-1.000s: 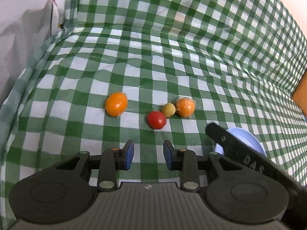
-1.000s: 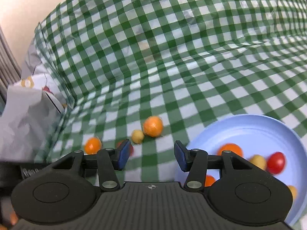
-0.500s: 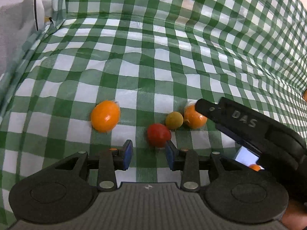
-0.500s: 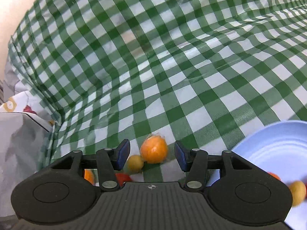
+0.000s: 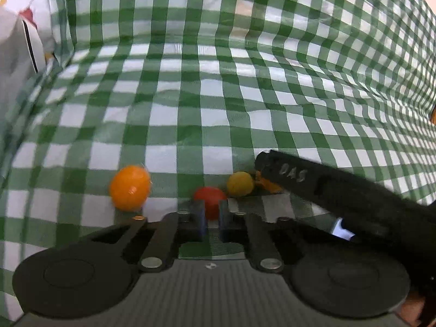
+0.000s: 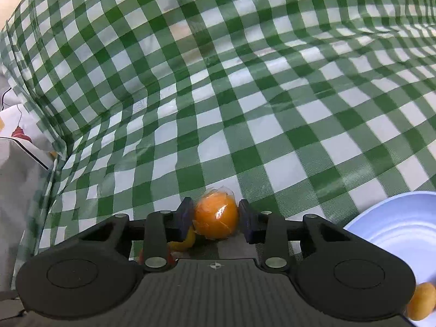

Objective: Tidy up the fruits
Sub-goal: 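Grasp an orange with the right tool while the left tool grasps a red tomato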

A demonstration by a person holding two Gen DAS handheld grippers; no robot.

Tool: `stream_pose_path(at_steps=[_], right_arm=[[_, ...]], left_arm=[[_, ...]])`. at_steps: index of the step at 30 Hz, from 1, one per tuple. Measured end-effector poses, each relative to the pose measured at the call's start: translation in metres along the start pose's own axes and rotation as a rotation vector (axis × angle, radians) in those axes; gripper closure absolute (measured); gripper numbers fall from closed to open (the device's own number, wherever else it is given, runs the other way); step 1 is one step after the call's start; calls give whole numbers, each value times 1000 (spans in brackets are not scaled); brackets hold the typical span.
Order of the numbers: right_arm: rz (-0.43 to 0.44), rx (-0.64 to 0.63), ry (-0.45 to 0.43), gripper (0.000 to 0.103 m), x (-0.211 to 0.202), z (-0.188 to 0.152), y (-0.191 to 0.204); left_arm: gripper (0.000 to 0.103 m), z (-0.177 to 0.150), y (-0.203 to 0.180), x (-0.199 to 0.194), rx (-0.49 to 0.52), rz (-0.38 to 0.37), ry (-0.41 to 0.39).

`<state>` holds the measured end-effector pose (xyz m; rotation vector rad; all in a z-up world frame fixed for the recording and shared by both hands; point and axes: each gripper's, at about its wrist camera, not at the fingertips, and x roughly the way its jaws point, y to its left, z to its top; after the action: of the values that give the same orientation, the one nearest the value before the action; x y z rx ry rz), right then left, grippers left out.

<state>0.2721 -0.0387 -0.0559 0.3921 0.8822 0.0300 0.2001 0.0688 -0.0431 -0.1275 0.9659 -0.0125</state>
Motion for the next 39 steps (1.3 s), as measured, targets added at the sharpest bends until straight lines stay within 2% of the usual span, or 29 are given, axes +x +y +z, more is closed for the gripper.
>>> stream_pose_path(at_steps=[6, 8, 12, 15, 17, 20, 27, 34, 39], right_arm=[[35, 20, -53, 65, -25, 4, -9], [37, 18, -66, 65, -36, 3, -12], [43, 8, -83, 65, -64, -6, -15], [48, -56, -65, 65, -83, -22, -8], [49, -112, -38, 65, -92, -35, -2], [48, -186, 15, 65, -98, -52, 5], [50, -281, 149, 65, -79, -70, 17], [52, -298, 157, 64, -76, -71, 19], [50, -312, 154, 64, -76, -72, 21]], left_arm=[[100, -4, 15, -14, -58, -9, -5], [100, -3, 26, -19, -108, -32, -8], [94, 2, 46, -25, -195, -83, -6], [92, 9, 55, -24, -231, -111, 0], [83, 12, 57, -21, -241, -134, 14], [71, 15, 52, -13, -220, -171, 40], [70, 12, 30, 6, -129, -144, 77], [70, 8, 20, 22, -62, -108, 92], [72, 4, 14, 21, -16, -85, 68]])
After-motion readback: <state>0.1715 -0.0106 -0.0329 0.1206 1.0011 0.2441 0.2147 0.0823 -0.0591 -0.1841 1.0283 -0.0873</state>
